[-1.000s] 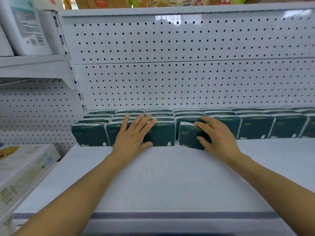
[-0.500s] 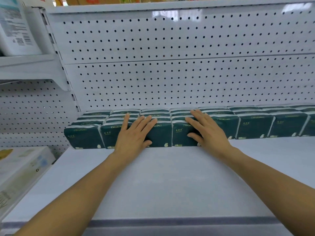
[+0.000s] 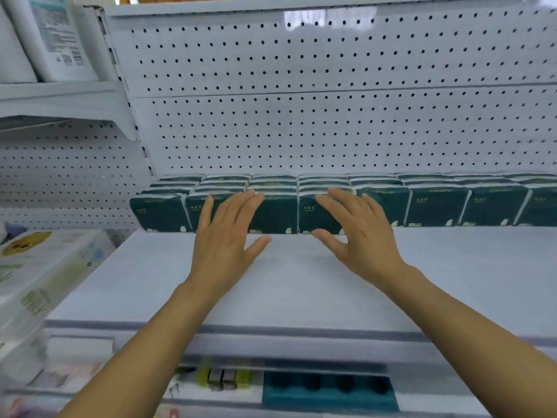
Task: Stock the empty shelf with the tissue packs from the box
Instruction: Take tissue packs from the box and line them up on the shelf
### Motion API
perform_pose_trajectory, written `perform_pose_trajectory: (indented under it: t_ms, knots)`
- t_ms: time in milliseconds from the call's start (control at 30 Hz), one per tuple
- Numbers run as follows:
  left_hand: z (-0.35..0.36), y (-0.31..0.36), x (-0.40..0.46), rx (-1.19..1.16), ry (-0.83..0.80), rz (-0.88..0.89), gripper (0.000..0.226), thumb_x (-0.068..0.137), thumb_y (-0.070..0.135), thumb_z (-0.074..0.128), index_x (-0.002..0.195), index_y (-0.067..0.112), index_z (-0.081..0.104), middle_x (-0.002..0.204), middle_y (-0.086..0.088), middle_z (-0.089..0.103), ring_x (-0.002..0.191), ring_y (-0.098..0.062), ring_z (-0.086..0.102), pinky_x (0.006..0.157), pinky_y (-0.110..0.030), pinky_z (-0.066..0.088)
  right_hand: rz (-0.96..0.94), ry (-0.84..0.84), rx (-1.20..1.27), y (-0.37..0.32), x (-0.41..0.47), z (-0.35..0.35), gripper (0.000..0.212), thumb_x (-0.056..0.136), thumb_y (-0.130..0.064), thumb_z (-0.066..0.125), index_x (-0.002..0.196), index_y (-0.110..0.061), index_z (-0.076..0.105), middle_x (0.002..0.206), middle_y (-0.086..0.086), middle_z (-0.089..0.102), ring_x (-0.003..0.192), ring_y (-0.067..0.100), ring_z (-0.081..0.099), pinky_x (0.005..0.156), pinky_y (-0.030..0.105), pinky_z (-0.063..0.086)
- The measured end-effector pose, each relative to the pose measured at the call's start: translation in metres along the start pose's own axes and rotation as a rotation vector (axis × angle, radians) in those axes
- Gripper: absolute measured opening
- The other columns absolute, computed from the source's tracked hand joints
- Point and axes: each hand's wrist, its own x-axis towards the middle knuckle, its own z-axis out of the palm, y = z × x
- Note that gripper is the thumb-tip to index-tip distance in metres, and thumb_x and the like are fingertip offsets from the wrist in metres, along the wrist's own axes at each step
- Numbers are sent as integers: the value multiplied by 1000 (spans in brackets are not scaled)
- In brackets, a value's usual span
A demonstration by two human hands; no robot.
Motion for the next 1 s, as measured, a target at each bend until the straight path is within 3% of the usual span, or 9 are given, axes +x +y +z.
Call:
perform_pose_trajectory:
  t_ms: [133,267,433,533,667,800,900,1000]
  knots:
    - [-36,21,-55,42,-17,-72,61,92,47,60,144,20,41,143,-2,52,130,-21,48,115,-55,27,-51,4,83,-43,-37,-14,48,88,-36,62,133,-19,56,134,5,57,115,28,58,92,44,47]
    - [-72,31,-129,54,-48,-184,56,90,47,58,138,20,49,128,-1,62,117,-21,55,110,-48,36,-99,-60,178,-90,-77,-20,44,92,-36,56,132,-19,56,127,4,60,109,26,59,81,39,49]
    - [-111,22,-214,143,-114,-237,52,92,49,58,133,17,58,116,0,66,106,-22,61,88,-38,47,-305,-136,295,-160,-112,-14,42,92,-34,56,130,-17,57,117,5,63,96,27,61,67,38,49]
    - [-129,7,-261,200,-221,-339,54,93,53,50,135,20,56,117,2,66,102,-21,63,79,-35,49,-414,-175,327,-208,-133,-2,39,92,-34,54,127,-18,59,113,4,64,95,27,60,69,37,47]
    - [-155,-29,-328,222,-407,-514,54,92,50,60,138,23,51,113,1,67,97,-24,65,76,-39,52,-427,-361,425,-267,-161,24,38,94,-37,49,129,-23,54,112,1,62,94,25,61,66,35,48]
    - [-180,-69,-401,68,-575,-729,55,94,44,60,141,20,45,124,-4,64,99,-27,65,75,-40,53,-346,-560,491,-319,-198,56,36,91,-37,55,125,-26,60,113,-3,65,97,22,65,65,33,53]
    - [-192,-90,-446,-51,-633,-908,58,95,38,60,146,23,38,132,-2,58,98,-21,65,76,-37,53,-316,-712,519,-356,-229,82,33,93,-38,56,123,-27,63,114,-4,67,99,19,66,66,31,55]
    - [-190,-111,-489,-141,-712,-993,54,96,34,60,145,23,40,129,-2,60,103,-19,64,81,-36,54,-260,-913,530,-388,-258,107,34,98,-41,50,130,-32,58,127,-8,61,112,15,60,80,34,55]
